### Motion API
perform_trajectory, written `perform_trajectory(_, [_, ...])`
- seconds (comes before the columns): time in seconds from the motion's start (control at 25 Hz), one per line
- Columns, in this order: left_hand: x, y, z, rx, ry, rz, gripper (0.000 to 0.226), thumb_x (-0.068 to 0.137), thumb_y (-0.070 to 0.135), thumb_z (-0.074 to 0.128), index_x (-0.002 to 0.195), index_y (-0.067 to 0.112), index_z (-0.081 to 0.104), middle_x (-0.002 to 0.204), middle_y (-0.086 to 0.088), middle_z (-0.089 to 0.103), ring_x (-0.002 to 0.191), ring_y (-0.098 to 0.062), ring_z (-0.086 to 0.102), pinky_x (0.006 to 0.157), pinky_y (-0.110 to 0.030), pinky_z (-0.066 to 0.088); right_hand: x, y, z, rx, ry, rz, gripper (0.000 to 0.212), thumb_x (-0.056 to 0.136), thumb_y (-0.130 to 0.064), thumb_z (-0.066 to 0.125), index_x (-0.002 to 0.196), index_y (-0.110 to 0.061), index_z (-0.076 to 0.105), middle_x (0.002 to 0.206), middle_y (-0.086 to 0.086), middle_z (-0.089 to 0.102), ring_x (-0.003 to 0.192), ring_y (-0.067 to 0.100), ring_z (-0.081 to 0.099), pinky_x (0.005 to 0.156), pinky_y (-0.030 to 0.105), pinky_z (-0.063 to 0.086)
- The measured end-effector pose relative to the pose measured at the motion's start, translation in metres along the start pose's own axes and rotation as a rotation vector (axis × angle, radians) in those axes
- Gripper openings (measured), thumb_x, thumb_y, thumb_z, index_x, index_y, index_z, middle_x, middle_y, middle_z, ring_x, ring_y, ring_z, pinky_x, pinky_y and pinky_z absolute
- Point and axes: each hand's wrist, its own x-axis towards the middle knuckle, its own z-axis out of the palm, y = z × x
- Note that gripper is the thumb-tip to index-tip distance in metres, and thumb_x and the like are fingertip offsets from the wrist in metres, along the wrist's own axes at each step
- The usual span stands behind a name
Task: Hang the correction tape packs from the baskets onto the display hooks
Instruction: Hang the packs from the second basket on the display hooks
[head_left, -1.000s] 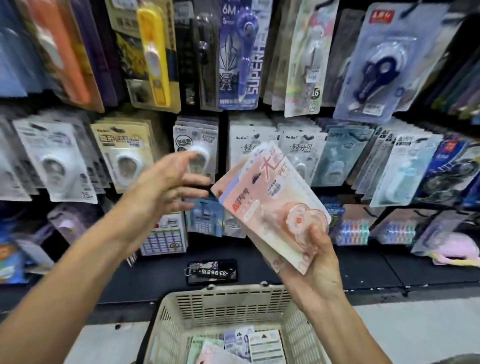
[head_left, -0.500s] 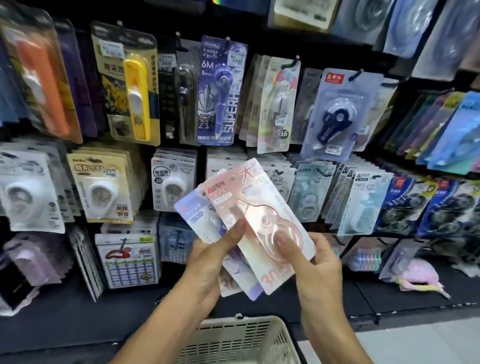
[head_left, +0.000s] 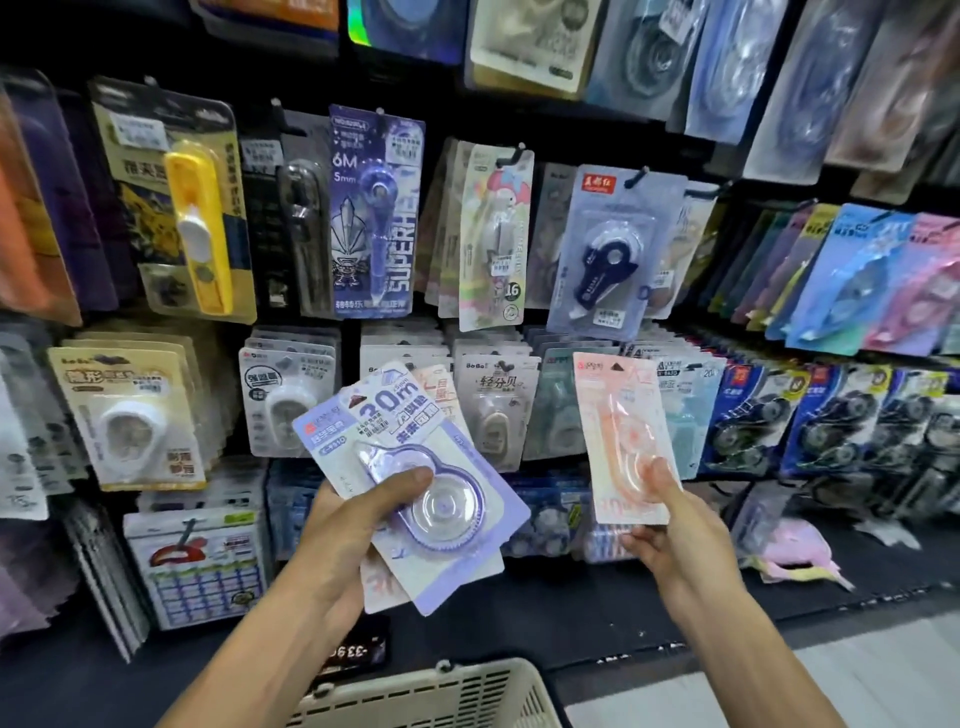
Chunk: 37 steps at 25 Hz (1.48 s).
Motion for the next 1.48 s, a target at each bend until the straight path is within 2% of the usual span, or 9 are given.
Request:
perform_trajectory(0.16, [0.002,0.0,-0.001,0.005,-0.004,-0.008,0.057,0.058,0.005,0.09,0.112,0.014,0.073,0.103,-0.013,0.08,0.08,-0.027,0.079,0.057,-0.034,0.06,0.004,0.004,-0.001,-0.133,0.088,-0.119,0.035,0.089,-0.045,0.073,0.09,-0.013,0.062,0.047,-0.002,0.057,0.035,0.009,0.042,0.037,0.026,0.042])
perform_trajectory(0.28, [0.002,-0.001,0.001,0.015,-0.018,-0.007,0.052,0.062,0.013,0.083,0.113,0.015,0.073,0.105,-0.012,0.08,0.083,-0.027,0.079,0.058,-0.034,0.061,0.001,0.002,-0.005,-0.145,0.039,-0.125,0.037,0.086,-0.043,0.076,0.095,-0.01,0.061,0.046,0.001,0.05,0.036,0.011,0.039,0.034,0.026,0.038])
perform_trajectory(0.48, [0.003,0.001,0.006,0.069,-0.046,0.023,0.048,0.062,0.016,0.083,0.11,0.018,0.074,0.108,-0.01,0.079,0.089,-0.027,0.078,0.065,-0.035,0.063,-0.016,-0.001,0.004,-0.017,-0.084,0.078,0.065,0.089,-0.021,0.076,0.141,-0.026,0.039,0.108,0.014,0.07,0.078,0.025,0.071,0.064,0.039,0.058])
perform_trajectory(0.68, [0.001,-0.005,0.018,0.124,-0.077,0.034,0.064,0.06,0.014,0.087,0.121,0.014,0.068,0.111,-0.011,0.078,0.096,-0.032,0.077,0.071,-0.039,0.062,-0.072,0.026,0.042,-0.362,-0.625,-0.051,0.041,0.069,-0.058,0.08,0.101,-0.035,0.071,0.095,-0.002,0.078,0.075,0.013,0.071,0.057,0.028,0.053])
perform_trajectory(0.8, [0.001,0.0,0.011,0.122,-0.146,0.021,0.07,0.06,0.009,0.087,0.126,0.015,0.063,0.115,-0.012,0.077,0.1,-0.031,0.076,0.072,-0.037,0.063,-0.073,0.024,0.048,-0.327,-0.545,-0.097,0.037,0.069,-0.05,0.084,0.093,-0.024,0.074,0.077,0.004,0.073,0.055,0.015,0.059,0.047,0.027,0.048])
perform_trajectory(0.92, [0.001,0.005,0.007,0.12,-0.16,0.034,0.083,0.052,-0.005,0.092,0.126,0.019,0.062,0.113,-0.012,0.078,0.099,-0.03,0.076,0.07,-0.037,0.064,-0.062,0.02,0.043,-0.038,-0.456,0.079,0.03,0.073,-0.033,0.081,0.09,-0.011,0.069,0.073,0.013,0.07,0.05,0.021,0.061,0.043,0.029,0.051])
perform_trajectory(1.04, [0.002,0.011,0.007,0.055,-0.112,0.066,0.068,0.056,-0.002,0.082,0.118,0.02,0.066,0.106,-0.012,0.079,0.09,-0.03,0.078,0.064,-0.036,0.063,-0.044,0.017,0.033,0.113,-0.233,0.041,0.024,0.082,-0.027,0.073,0.098,-0.012,0.062,0.079,0.012,0.072,0.052,0.018,0.064,0.043,0.027,0.052])
perform_trajectory(1.32, [0.001,0.013,0.006,0.045,-0.112,0.092,0.066,0.056,-0.005,0.089,0.113,0.023,0.069,0.107,-0.013,0.079,0.091,-0.03,0.078,0.064,-0.035,0.062,-0.012,0.012,0.004,-0.014,0.037,-0.074,0.027,0.093,-0.034,0.071,0.097,-0.014,0.055,0.051,0.002,0.055,0.036,0.013,0.043,0.037,0.026,0.041])
perform_trajectory(1.48, [0.002,0.007,0.009,0.071,-0.042,0.098,0.071,0.048,0.01,0.088,0.114,0.027,0.067,0.108,-0.008,0.079,0.094,-0.028,0.078,0.068,-0.038,0.064,-0.023,0.016,0.009,0.109,-0.164,0.141,0.054,0.092,-0.022,0.069,0.14,-0.013,0.046,0.112,0.014,0.072,0.084,0.029,0.072,0.067,0.039,0.058])
